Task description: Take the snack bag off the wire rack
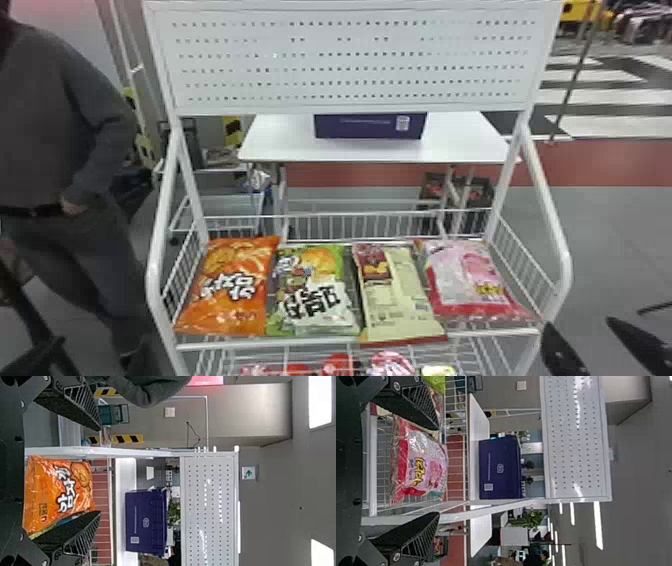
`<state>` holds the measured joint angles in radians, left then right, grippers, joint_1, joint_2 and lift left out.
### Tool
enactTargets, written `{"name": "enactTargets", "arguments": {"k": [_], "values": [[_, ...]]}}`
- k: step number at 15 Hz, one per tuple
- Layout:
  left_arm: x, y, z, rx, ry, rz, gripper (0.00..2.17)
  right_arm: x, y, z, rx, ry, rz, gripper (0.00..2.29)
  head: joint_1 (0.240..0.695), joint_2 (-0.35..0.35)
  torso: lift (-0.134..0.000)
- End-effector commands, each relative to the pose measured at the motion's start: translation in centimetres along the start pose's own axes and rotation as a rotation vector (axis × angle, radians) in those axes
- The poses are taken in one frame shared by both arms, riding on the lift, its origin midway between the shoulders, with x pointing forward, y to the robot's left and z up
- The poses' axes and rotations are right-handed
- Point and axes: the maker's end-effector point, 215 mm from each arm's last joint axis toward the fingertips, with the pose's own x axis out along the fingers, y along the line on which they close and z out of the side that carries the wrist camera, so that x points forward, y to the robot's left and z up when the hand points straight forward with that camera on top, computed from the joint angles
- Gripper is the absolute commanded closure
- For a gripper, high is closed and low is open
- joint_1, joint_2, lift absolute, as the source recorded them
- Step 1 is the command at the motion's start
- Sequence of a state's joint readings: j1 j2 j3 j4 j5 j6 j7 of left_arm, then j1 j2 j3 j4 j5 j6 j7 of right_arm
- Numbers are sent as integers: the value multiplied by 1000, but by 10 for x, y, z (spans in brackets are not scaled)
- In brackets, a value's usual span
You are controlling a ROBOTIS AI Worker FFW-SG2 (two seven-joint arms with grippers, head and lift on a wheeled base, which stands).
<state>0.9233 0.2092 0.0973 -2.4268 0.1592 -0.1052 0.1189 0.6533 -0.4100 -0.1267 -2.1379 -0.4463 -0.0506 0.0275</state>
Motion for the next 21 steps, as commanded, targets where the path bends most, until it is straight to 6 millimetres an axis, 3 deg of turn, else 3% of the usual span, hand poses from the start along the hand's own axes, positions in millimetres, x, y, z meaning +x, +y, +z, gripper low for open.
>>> {"name": "enactTargets", "arguments": {"k": [1, 5, 9, 12, 17, 20, 21], "values": [[0, 0, -3, 2, 5, 0, 147, 47, 11, -30, -8, 68, 17, 130, 499, 0, 0], [0, 0, -8, 6, 12, -6, 147, 116, 32, -57, -17, 130, 45, 130, 499, 0, 0], [1, 0, -14, 13, 26, -12, 147, 157, 40, -83, -7, 175, 45, 134, 499, 0, 0], [4, 0, -19, 18, 34, -14, 147, 183, 33, -99, -12, 224, 35, 134, 499, 0, 0], [6, 1, -23, 23, 42, -18, 147, 198, 26, -115, -22, 284, 24, 154, 499, 0, 0], [9, 2, -24, 22, 44, -16, 147, 194, 27, -128, -18, 333, 24, 491, 499, 0, 0], [10, 2, -28, 24, 54, -15, 147, 192, 26, -131, -12, 340, 25, 775, 499, 0, 0]]}}
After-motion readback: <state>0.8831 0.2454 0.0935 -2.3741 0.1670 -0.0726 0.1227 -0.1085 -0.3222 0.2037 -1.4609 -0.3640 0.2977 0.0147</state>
